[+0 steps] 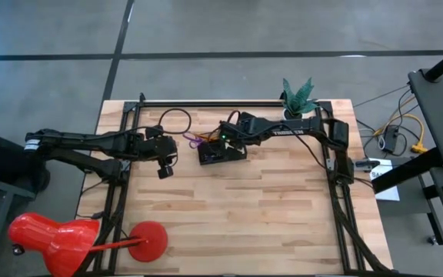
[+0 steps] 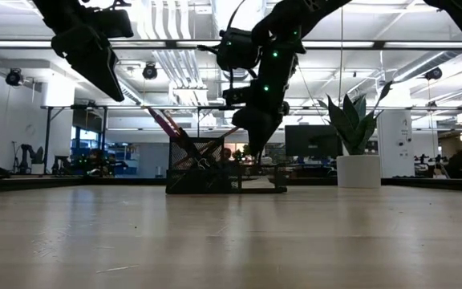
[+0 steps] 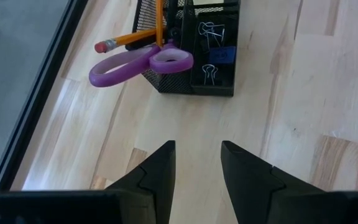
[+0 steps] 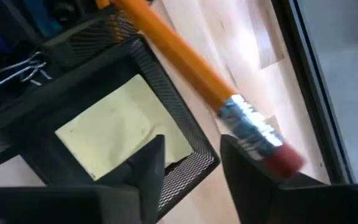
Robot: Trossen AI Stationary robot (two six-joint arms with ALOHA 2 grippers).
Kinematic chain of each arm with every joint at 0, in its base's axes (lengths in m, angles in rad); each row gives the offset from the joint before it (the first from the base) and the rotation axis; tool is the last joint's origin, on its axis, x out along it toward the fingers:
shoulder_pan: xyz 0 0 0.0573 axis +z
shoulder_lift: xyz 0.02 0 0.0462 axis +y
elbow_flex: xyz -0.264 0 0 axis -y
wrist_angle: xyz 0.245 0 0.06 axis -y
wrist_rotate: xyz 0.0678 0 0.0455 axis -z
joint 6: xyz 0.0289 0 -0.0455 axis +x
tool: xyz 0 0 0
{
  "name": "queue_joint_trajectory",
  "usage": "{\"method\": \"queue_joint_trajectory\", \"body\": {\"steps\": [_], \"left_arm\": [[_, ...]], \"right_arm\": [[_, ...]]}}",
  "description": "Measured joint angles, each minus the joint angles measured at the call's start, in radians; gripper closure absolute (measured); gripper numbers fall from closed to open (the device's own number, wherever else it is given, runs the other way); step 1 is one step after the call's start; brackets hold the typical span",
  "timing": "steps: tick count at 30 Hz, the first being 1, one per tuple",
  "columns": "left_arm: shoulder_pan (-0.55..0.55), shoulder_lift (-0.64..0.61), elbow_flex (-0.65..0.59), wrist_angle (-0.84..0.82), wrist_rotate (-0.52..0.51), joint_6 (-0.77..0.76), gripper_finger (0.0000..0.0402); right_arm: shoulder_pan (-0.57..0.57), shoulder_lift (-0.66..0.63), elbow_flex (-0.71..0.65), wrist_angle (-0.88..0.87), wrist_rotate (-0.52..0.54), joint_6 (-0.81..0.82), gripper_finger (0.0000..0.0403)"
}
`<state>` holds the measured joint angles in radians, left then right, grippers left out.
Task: Pick and place office supplies into organizer
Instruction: Return to Home Position
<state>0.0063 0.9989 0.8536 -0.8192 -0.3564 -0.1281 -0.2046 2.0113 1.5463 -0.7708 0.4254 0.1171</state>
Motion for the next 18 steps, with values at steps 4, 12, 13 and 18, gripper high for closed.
{"method": "queue_joint_trajectory", "body": {"steps": [4,12,13,18], "left_arm": [[0.0,0.0,0.0,0.0,0.0,-0.023,0.0288],[0.0,-0.029,0.036,0.006,0.016,-0.024,0.0288],[0.0,-0.035,0.036,0.013,0.034,-0.025,0.0288],[0.0,-0.079,0.021,0.033,0.094,-0.033,0.0288]], "right_arm": [[0.026,0.0,0.016,-0.004,0.076,-0.005,0.0229],[0.089,-0.006,0.14,-0.009,0.047,-0.021,0.0223],[0.089,-0.007,0.157,-0.017,-0.009,-0.018,0.0223],[0.086,-0.012,0.222,-0.081,-0.192,0.04,0.0227]]}}
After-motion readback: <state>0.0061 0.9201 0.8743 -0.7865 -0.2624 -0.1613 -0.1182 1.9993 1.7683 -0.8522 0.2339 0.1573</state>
